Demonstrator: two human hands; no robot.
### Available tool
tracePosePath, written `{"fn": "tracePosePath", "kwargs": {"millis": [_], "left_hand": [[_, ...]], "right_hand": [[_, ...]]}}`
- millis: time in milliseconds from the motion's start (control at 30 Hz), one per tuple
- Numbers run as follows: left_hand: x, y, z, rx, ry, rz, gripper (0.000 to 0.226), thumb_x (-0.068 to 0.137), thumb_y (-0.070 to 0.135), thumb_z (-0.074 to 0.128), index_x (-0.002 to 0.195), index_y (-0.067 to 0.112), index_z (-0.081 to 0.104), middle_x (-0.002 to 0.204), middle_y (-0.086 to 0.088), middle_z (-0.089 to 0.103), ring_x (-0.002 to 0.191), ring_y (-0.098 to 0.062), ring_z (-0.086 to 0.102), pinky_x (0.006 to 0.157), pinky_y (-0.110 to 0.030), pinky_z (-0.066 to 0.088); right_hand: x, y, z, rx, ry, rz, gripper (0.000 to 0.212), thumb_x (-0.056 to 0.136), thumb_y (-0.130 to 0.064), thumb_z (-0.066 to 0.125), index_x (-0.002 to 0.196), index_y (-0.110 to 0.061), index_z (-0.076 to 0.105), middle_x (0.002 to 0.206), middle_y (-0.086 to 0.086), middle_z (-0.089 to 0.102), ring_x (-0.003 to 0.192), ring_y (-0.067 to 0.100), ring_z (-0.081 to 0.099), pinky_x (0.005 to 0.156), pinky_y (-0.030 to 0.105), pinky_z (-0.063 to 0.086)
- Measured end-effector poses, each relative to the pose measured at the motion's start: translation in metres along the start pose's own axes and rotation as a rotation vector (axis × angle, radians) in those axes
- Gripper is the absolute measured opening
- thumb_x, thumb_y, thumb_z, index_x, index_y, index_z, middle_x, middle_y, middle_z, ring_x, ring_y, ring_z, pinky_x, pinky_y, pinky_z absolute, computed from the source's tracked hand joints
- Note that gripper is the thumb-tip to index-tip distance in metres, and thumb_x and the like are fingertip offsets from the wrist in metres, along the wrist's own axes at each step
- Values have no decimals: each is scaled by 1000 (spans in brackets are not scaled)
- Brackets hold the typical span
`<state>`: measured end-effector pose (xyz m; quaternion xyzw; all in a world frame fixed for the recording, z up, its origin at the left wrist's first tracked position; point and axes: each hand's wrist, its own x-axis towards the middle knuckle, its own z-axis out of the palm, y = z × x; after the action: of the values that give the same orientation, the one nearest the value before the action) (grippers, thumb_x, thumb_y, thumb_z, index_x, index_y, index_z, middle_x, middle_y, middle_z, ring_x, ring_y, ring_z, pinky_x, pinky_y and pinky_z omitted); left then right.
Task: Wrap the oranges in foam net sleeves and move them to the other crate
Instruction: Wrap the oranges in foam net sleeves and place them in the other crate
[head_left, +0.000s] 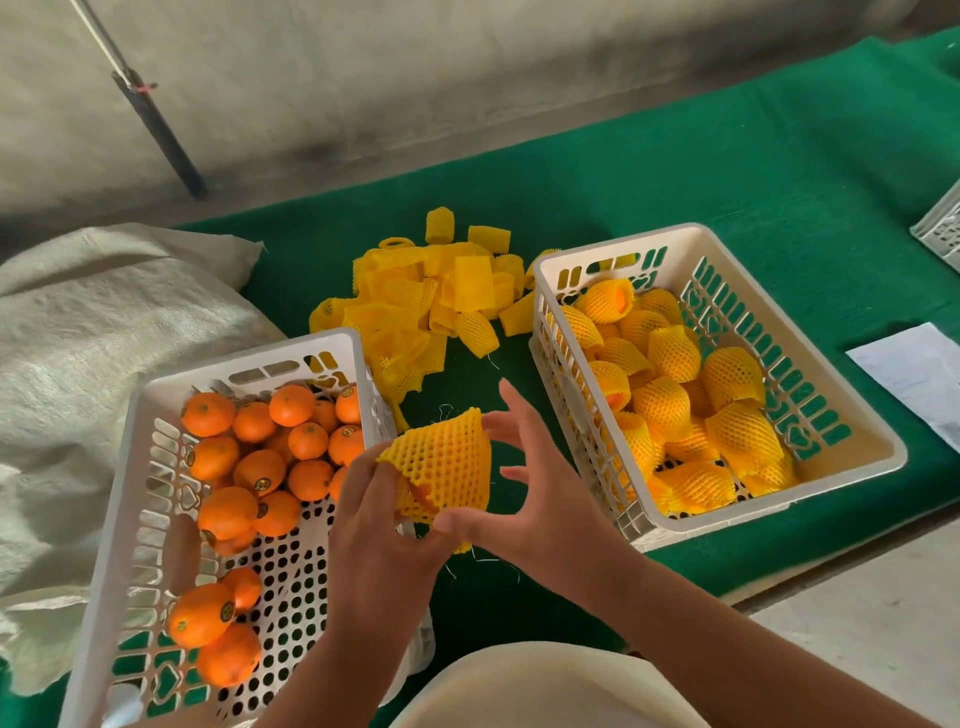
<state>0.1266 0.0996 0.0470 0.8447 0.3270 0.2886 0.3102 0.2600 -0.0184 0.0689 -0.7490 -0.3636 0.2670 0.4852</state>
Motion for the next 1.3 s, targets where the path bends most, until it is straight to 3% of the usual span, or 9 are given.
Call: {"fn": "tracePosePath", "kwargs": {"millis": [167,367,567,700,833,933,1067,1167,1300], "left_hand": [[-6,0,4,29,2,-32,71,75,36,84,135,24,48,136,9,47,120,-12,52,79,-37,62],[-9,6,3,73,-22,34,77,71,43,82,136,22,47,139,6,46,120,3,39,80,-19,49],[-15,18,10,67,-80,-10,68,80,37,74,139,13,51,150,1,42,132,-14,44,93,-17,40],[-17,25,8,64,-143,16,61,86,29,75,142,12,56,161,0,36,145,-24,41,102,-43,54],[-27,26,-7,-67,-112,63,47,90,38,63,136,31,64,163,14,37,143,-8,46,92,-25,55],[-19,26,-15,-231,-53,-125,26,94,49,66,119,46,67,143,25,56,128,1,57,80,-23,61],[14,32,-2,-842,-413,-814,68,78,44,85,139,34,57,143,-3,56,128,-31,60,88,-52,61],[23,33,5,-955,-610,-826,69,72,35,90,135,24,64,130,-16,66,114,-38,69,81,-45,63],[20,27,16,-886,-517,-767,61,75,32,93,130,33,66,122,-9,71,110,-32,72,78,-40,62]], "right_hand": [[5,-3,3,32,-71,26,123,61,-80,82,153,-64,1,145,-26,39,134,1,45,104,26,47],[-2,-4,12,4,-17,9,115,71,-69,81,154,-61,2,142,-29,35,129,2,46,95,18,48],[-3,-1,18,-30,109,69,110,69,-73,75,155,-54,9,140,-22,39,124,4,47,96,23,50],[-3,6,13,-37,113,87,109,70,-72,73,155,-54,7,143,-21,39,127,6,47,100,28,53],[-1,16,-3,-47,142,96,108,72,-69,73,155,-54,5,143,-23,35,126,4,44,99,27,50],[-1,21,-13,-71,106,62,108,73,-67,75,154,-57,3,141,-29,29,124,-2,41,96,22,43],[-6,20,-14,-48,3,35,111,73,-66,75,155,-60,0,140,-31,30,128,4,43,102,35,53],[-9,19,-15,-23,-67,9,117,76,-59,81,158,-57,-3,143,-27,31,131,4,43,105,40,52],[-10,32,-25,42,-141,-1,127,70,-68,86,159,-55,-4,160,-27,18,147,4,29,115,40,42]]}}
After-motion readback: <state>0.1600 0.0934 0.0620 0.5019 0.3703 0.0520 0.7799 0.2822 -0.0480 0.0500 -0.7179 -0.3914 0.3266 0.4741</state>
